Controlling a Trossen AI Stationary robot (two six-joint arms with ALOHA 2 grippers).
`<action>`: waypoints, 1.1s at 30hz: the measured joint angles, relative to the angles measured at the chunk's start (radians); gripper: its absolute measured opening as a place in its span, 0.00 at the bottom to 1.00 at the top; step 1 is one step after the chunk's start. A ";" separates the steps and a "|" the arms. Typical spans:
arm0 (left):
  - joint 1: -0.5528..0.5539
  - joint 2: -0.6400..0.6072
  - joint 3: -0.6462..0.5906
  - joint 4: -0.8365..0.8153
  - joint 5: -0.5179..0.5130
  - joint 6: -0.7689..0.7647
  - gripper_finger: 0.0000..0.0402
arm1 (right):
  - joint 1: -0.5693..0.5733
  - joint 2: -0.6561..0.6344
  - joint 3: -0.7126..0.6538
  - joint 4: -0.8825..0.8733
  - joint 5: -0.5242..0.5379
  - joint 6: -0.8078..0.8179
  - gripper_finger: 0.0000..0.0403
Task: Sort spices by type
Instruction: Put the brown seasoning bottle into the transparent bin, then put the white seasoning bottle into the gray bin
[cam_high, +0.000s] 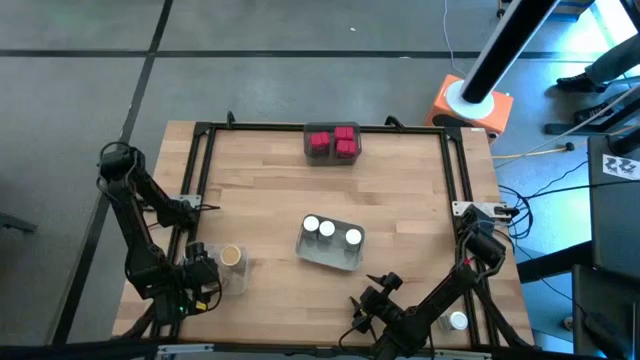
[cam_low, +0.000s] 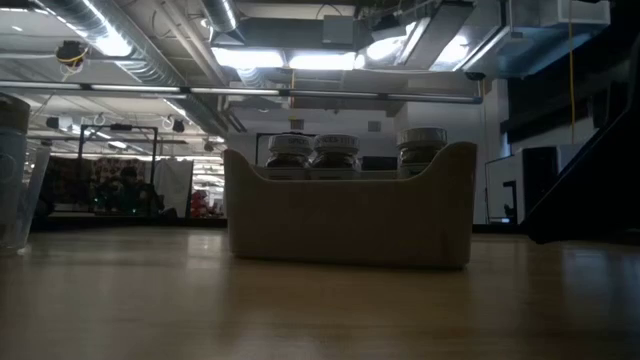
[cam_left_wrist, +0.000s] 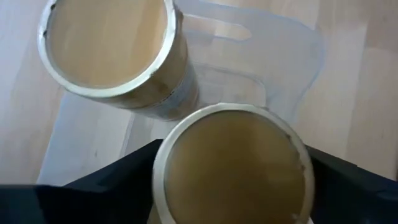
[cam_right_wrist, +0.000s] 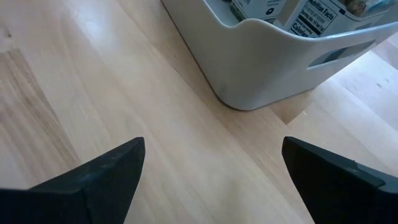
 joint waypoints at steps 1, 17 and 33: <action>0.000 0.000 0.003 -0.006 0.005 0.002 0.81 | 0.000 0.000 0.000 0.000 0.000 0.000 0.94; 0.021 -0.191 0.092 -0.038 -0.085 0.139 0.81 | -0.021 0.000 0.000 0.087 -0.046 0.000 0.94; 0.276 -0.233 0.078 0.177 -0.269 0.476 0.80 | -0.018 -0.082 0.166 -0.199 -0.304 -0.228 0.94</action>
